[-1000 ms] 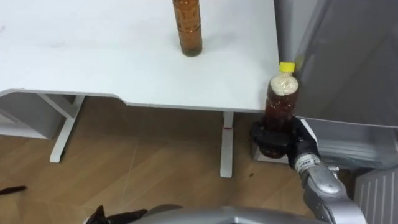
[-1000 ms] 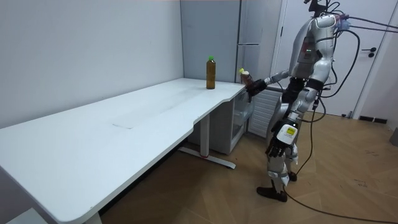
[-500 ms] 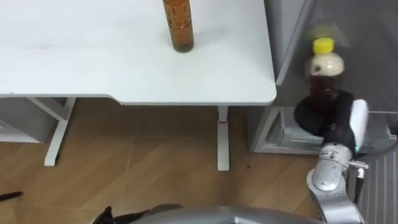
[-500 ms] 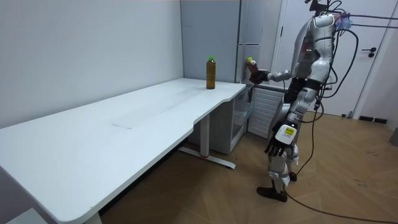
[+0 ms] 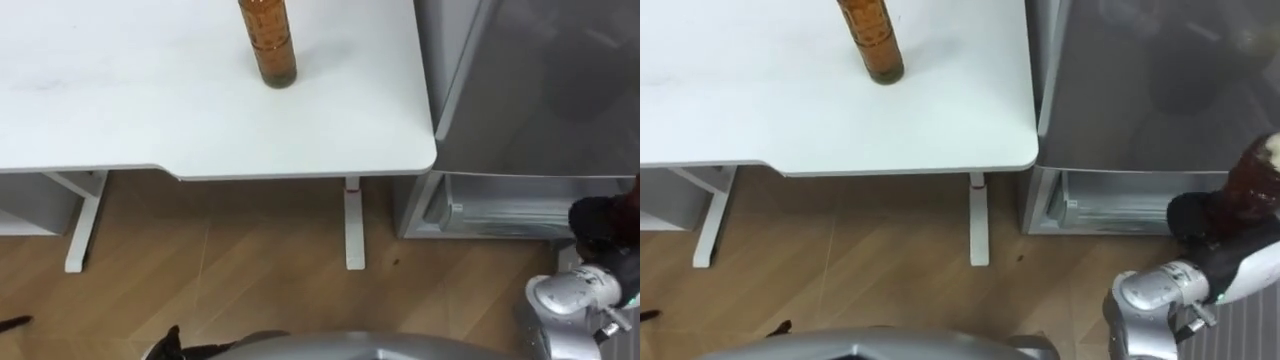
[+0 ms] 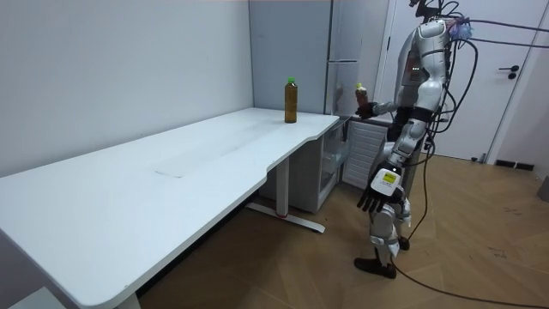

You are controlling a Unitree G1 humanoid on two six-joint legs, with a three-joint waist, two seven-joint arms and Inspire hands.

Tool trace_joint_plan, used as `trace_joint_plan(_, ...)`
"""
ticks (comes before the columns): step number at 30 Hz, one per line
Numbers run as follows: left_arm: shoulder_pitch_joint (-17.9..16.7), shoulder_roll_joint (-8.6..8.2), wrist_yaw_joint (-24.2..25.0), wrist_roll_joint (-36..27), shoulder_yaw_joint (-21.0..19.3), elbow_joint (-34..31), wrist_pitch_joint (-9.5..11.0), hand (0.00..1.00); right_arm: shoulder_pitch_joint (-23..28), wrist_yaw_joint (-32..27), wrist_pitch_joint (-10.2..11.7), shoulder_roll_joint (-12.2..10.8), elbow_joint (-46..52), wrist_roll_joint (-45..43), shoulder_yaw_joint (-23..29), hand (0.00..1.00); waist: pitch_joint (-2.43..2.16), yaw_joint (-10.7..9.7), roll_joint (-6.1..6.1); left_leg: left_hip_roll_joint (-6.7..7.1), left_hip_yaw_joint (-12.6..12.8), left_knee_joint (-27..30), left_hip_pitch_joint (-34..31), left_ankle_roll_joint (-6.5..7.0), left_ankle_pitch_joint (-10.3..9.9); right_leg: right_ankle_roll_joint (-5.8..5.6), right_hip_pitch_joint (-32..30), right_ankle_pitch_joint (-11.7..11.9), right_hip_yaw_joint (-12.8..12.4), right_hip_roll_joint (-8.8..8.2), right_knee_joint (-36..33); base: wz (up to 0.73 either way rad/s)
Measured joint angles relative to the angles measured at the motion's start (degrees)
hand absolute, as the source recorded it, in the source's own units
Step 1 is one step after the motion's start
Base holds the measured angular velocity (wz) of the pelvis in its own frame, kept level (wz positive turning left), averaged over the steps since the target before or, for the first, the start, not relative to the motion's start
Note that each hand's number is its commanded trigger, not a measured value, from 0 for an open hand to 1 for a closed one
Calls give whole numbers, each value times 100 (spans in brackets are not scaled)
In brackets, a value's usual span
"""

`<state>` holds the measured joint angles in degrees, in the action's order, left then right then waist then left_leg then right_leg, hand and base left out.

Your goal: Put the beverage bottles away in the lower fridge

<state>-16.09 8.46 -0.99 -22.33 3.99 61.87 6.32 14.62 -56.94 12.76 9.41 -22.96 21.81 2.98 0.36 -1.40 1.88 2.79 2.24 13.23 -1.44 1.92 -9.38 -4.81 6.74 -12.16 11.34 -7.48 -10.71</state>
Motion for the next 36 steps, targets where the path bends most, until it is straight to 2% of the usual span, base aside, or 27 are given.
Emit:
trace_joint_plan(1,-1,6,-3,4,28,0,1,0,-1,28,6,3,-29,239,0,100,0,-3,1,0,-2,0,0,0,0,0,-16,0,0,1,3,0)
trace_joint_plan(6,-32,49,7,3,131,-13,25,0,-154,166,127,8,-294,2812,1,100,3,15,9,4,-13,47,-20,0,-2,12,-2,-15,7,0,9,0)
trace_joint_plan(10,13,112,58,8,195,-2,25,0,-425,213,264,14,-496,4086,-4,100,2,38,31,-7,-31,162,-238,2,4,33,-207,-38,8,7,-36,0)
trace_joint_plan(13,84,136,66,11,238,0,-1,0,-956,259,329,46,-1030,4944,38,100,5,28,15,-6,-58,242,-479,14,25,34,-440,-38,8,4,-163,5)
trace_joint_plan(16,181,147,172,9,304,3,-20,0,-1476,510,374,140,-1569,5665,65,100,9,112,27,-10,-65,354,-758,26,31,35,-679,-37,6,-1,-295,7)
trace_joint_plan(19,413,170,200,15,370,8,-83,0,-2004,779,413,215,-1931,6206,169,100,19,152,72,-3,-147,515,-1125,54,56,38,-991,-37,130,-28,-466,19)
trace_joint_plan(20,507,165,201,19,424,3,-98,0,-2186,956,413,251,-2097,6365,185,100,47,185,86,2,-177,561,-1225,60,61,38,-1096,-38,141,-31,-538,14)
trace_joint_plan(22,593,168,203,19,425,8,-105,0,-2449,1242,406,259,-2354,6455,195,100,64,220,108,12,-219,596,-1335,68,69,40,-1202,-40,146,-33,-592,10)
trace_joint_plan(23,655,167,221,19,431,16,-112,0,-2600,1414,399,266,-2480,6558,242,100,100,243,94,14,-246,616,-1416,70,71,44,-1282,-47,148,-33,-631,4)
trace_joint_plan(25,769,170,271,54,421,16,-118,0,-2862,1667,388,304,-2693,6770,362,100,118,313,105,10,-265,677,-1626,66,83,63,-1512,-74,145,-41,-786,4)
trace_joint_plan(27,947,177,290,44,415,15,-132,0,-3209,1948,326,344,-3061,6981,530,100,154,384,52,24,-257,805,-1932,62,138,92,-1955,-162,129,-109,-1181,4)
trace_joint_plan(28,1009,200,290,44,424,43,-129,0,-3259,2017,309,369,-3108,7052,530,100,153,430,55,25,-244,861,-2019,60,139,99,-2083,-199,118,-130,-1301,-5)
trace_joint_plan(30,1267,251,270,32,501,189,-124,0,-3399,2350,133,472,-3271,7292,535,100,223,581,-56,44,-160,1080,-2369,52,142,131,-2582,-363,33,-225,-1822,-5)
trace_joint_plan(32,1429,250,223,-49,557,286,-139,0,-3532,2635,-2,525,-3344,7294,539,100,254,619,-106,69,-164,1308,-2738,51,138,173,-2985,-476,33,-289,-2164,7)
trace_joint_plan(34,1511,270,156,-200,583,289,-157,0,-3698,2893,-152,617,-3553,7285,544,100,262,636,-126,76,-168,1488,-3046,48,140,200,-3327,-532,16,-323,-2440,8)
trace_joint_plan(36,1576,319,114,-298,652,248,-211,0,-4003,3059,-375,718,-3593,7276,557,100,298,653,-218,100,-112,1728,-3517,36,143,235,-3892,-676,-78,-398,-2858,0)
